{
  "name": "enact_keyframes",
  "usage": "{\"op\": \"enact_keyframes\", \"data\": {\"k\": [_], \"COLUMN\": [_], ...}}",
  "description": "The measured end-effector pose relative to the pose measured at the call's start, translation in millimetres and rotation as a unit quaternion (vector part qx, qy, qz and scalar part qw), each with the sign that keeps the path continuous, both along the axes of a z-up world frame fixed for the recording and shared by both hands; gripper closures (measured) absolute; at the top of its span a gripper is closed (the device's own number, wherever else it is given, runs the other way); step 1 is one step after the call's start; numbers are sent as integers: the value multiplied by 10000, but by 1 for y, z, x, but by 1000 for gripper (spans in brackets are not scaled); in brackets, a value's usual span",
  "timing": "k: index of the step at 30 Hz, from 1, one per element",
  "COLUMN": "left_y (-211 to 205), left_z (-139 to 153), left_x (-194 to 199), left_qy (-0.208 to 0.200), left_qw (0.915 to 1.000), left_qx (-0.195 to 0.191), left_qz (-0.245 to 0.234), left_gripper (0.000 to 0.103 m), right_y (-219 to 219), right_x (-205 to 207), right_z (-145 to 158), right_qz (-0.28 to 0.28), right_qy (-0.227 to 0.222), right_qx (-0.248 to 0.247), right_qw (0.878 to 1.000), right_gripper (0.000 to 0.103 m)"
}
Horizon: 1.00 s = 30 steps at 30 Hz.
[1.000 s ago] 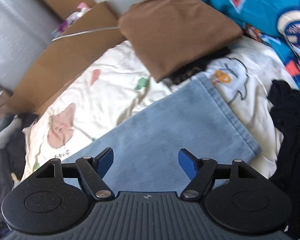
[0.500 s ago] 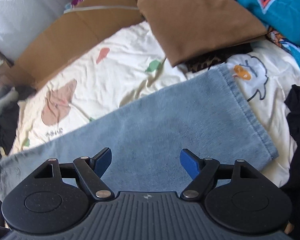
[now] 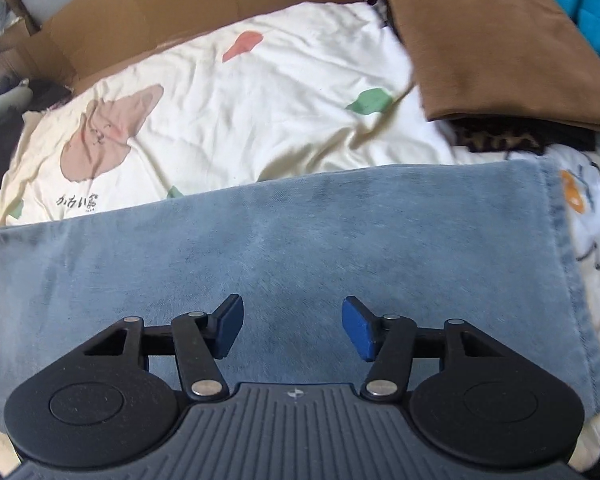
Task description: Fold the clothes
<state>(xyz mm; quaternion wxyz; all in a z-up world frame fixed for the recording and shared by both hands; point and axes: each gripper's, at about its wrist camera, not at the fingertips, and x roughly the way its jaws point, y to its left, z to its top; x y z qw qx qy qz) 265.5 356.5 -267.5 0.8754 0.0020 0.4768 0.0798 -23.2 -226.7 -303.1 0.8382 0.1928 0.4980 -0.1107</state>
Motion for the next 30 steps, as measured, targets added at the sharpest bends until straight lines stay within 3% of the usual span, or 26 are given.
{"op": "enact_keyframes", "data": {"k": [8,13,19,25,28,30], "left_y": [-10,-16,-16,-24,-38,-49], "left_z": [-32,-56,-74,-73,-63,-45], "left_x": [40,60,74,82,79,69], "left_qy": [233,458,613,852,966,694], "left_qw": [9997,9987,9973,9943,9901,9911], "left_qx": [102,210,319,572,960,1064], "left_qz": [-50,-101,-241,-293,-324,-401], "left_gripper": [97,102,103,103,103,99], "right_y": [19,30,24,9,1,-3], "right_x": [45,77,101,104,105,101], "right_z": [-12,-23,-30,-19,-14,-8], "right_qz": [325,485,275,-105,-295,-355], "right_qy": [-227,-124,-31,35,67,44], "right_qx": [200,101,61,459,657,718], "right_qw": [9990,9987,9996,9989,9974,9968], "right_gripper": [42,42,42,41,52,54]}}
